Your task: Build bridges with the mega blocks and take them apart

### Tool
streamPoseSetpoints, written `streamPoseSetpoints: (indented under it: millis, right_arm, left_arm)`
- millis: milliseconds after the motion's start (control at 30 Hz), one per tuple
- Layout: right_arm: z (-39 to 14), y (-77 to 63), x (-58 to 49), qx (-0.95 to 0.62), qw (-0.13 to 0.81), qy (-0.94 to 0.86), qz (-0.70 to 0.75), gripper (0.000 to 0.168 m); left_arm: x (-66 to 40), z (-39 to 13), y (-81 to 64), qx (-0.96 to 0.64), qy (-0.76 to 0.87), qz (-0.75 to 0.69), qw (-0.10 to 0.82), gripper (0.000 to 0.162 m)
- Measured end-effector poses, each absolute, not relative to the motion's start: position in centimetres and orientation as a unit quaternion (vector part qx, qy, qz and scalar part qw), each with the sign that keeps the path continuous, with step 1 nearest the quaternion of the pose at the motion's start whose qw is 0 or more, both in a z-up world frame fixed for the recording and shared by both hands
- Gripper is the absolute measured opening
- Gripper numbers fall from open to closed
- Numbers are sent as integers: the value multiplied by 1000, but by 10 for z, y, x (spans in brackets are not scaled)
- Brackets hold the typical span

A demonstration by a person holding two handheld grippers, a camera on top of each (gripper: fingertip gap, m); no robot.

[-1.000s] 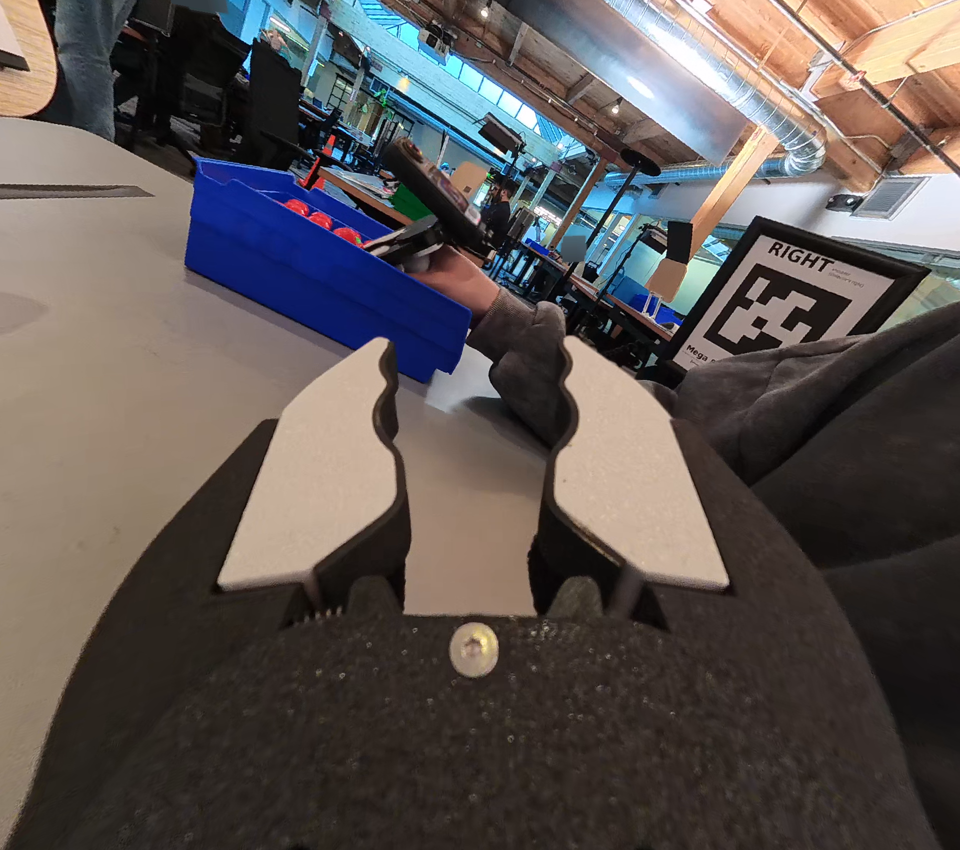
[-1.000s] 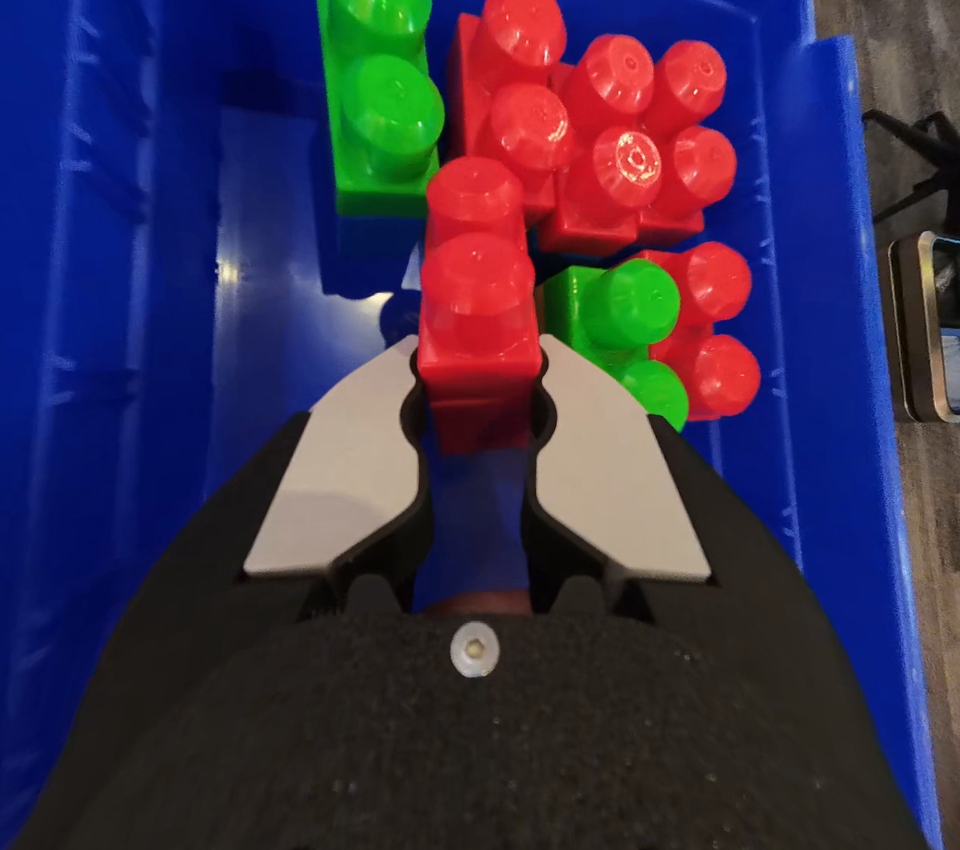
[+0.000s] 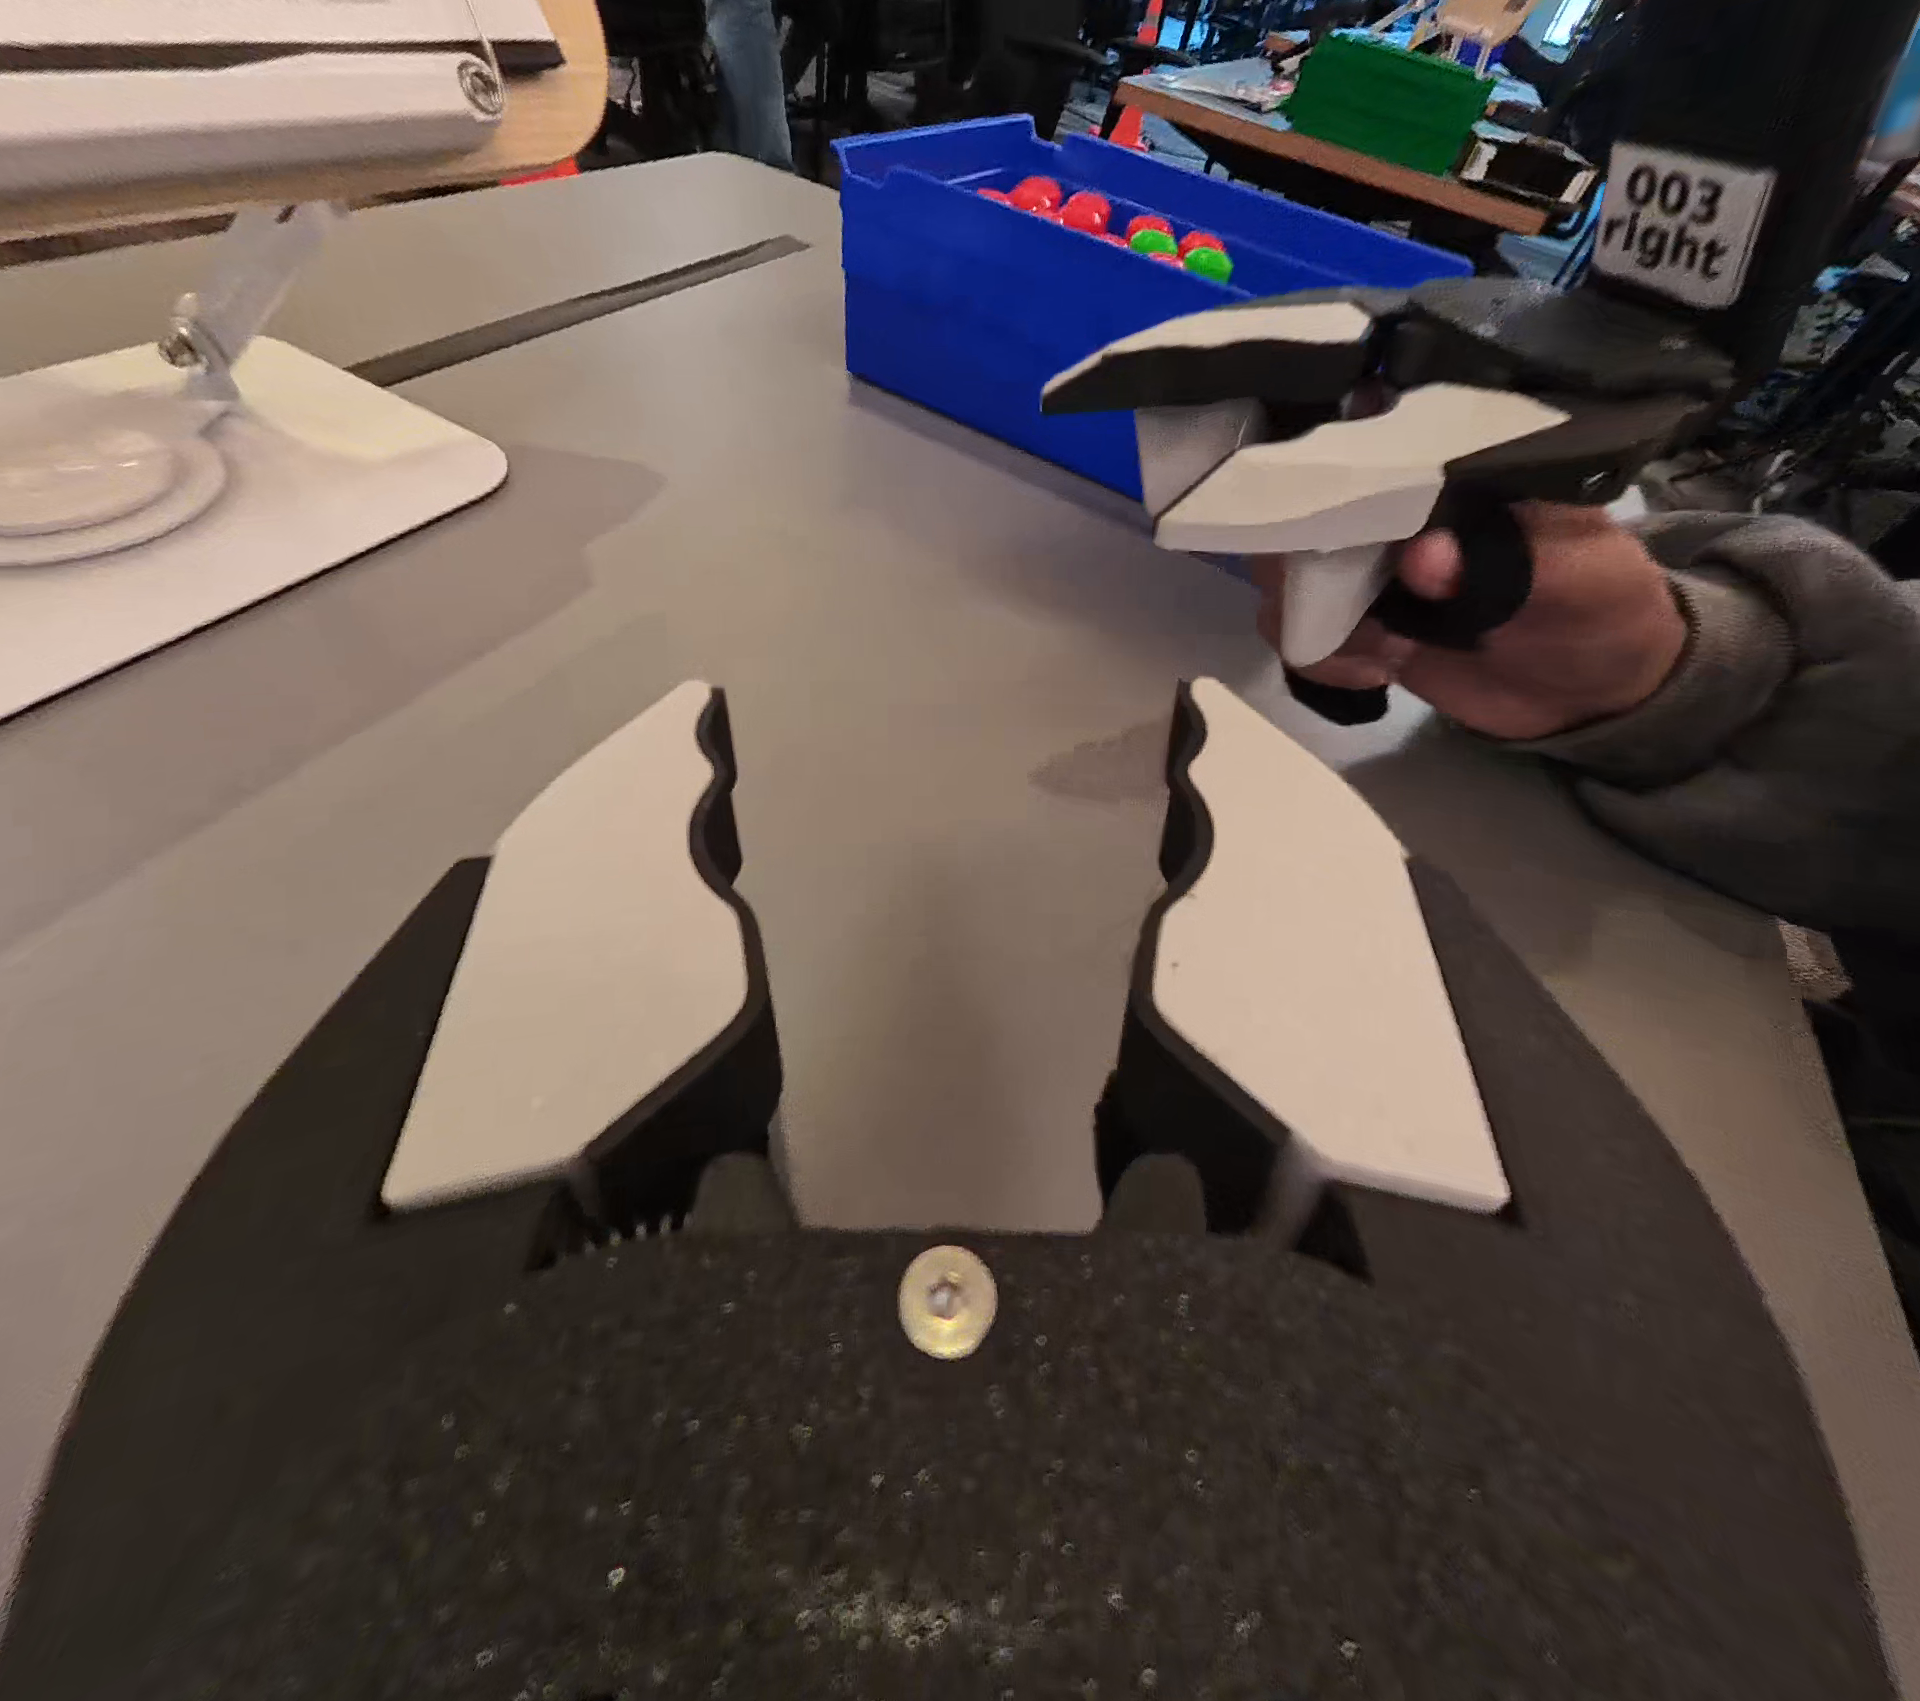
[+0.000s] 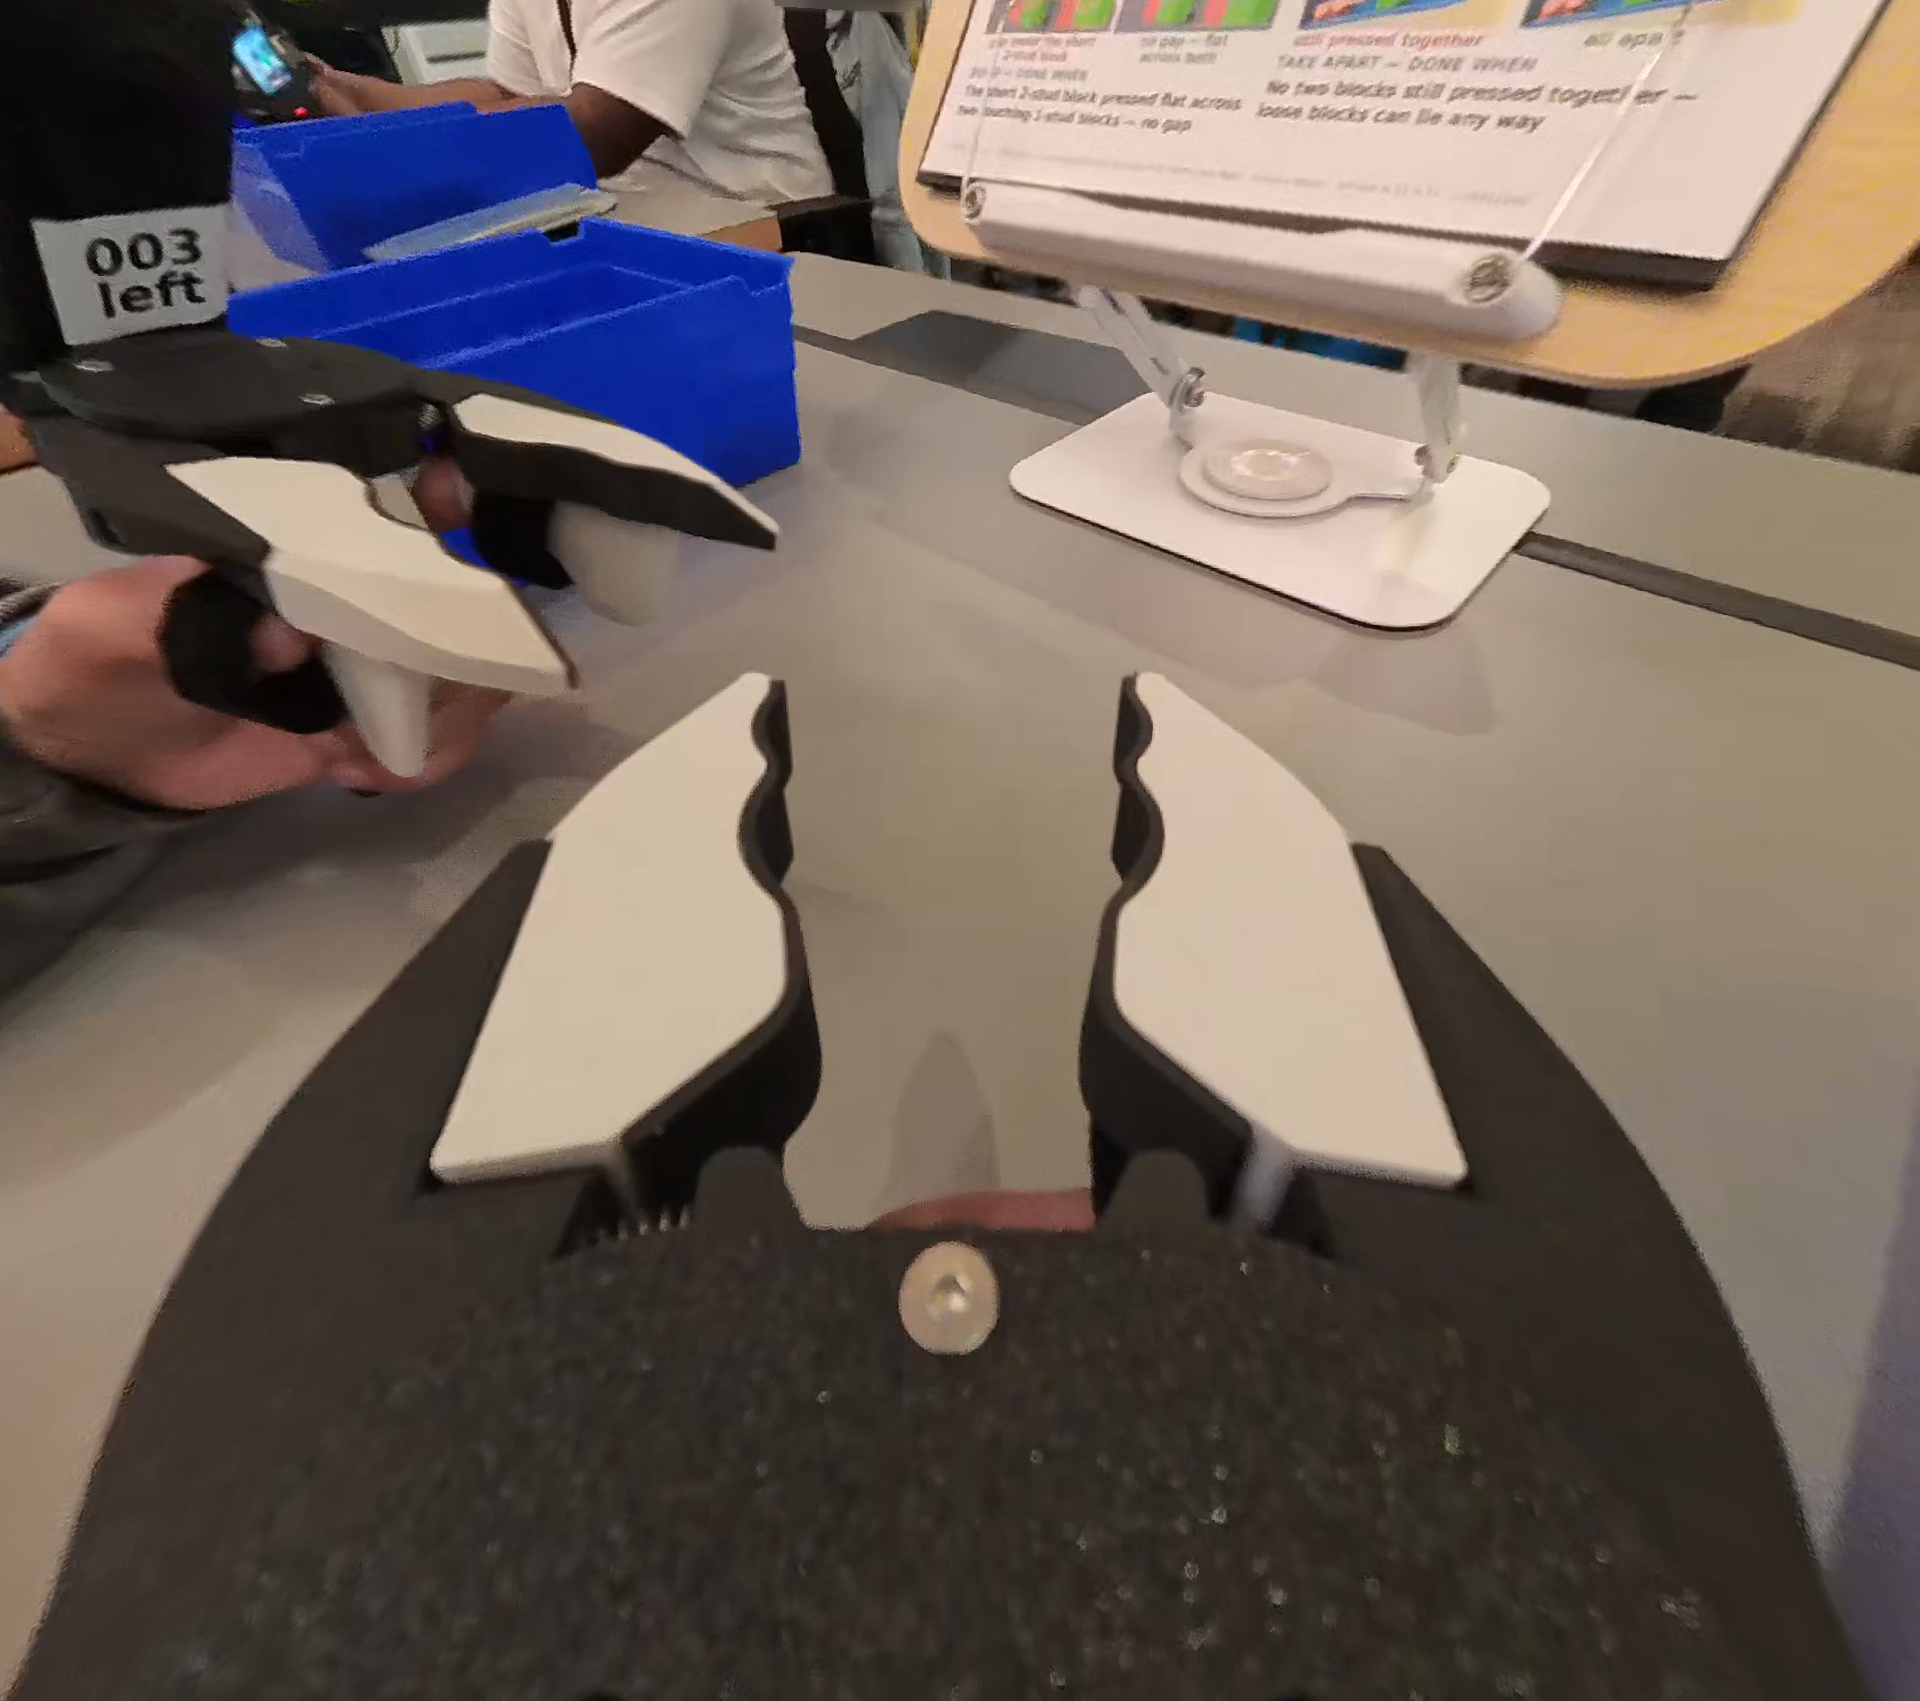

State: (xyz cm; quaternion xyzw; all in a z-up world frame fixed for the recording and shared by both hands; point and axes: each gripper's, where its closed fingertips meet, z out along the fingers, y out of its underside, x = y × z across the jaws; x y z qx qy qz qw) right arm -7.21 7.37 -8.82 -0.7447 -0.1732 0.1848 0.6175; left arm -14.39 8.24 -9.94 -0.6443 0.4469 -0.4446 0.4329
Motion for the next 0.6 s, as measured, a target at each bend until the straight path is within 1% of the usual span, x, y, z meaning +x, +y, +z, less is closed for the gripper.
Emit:
streamPoseSetpoints:
  millis: [33,167,267,333,433,600]
  right_arm:
    - [-87,74,-67,-739,628,-168,177,59]
    - [-84,71,-60,-723,648,-161,177,54]
    - [-89,71,-65,-727,637,-162,198,52]
    - [-93,71,-69,-732,628,-166,205,52]
    - [-94,69,-74,-732,623,-177,211,52]
    - [-92,63,-83,-727,623,-199,209,51]
  left_arm:
    - [-145,-99,82,-646,445,-448,429,82]
    - [-147,-94,76,-649,447,-447,423,82]
    - [-152,-61,44,-627,464,-469,414,81]
    - [-170,-35,26,-618,497,-440,421,82]
    - [-221,-16,36,-644,518,-357,435,72]
    - [-330,-53,130,-725,571,-102,372,73]
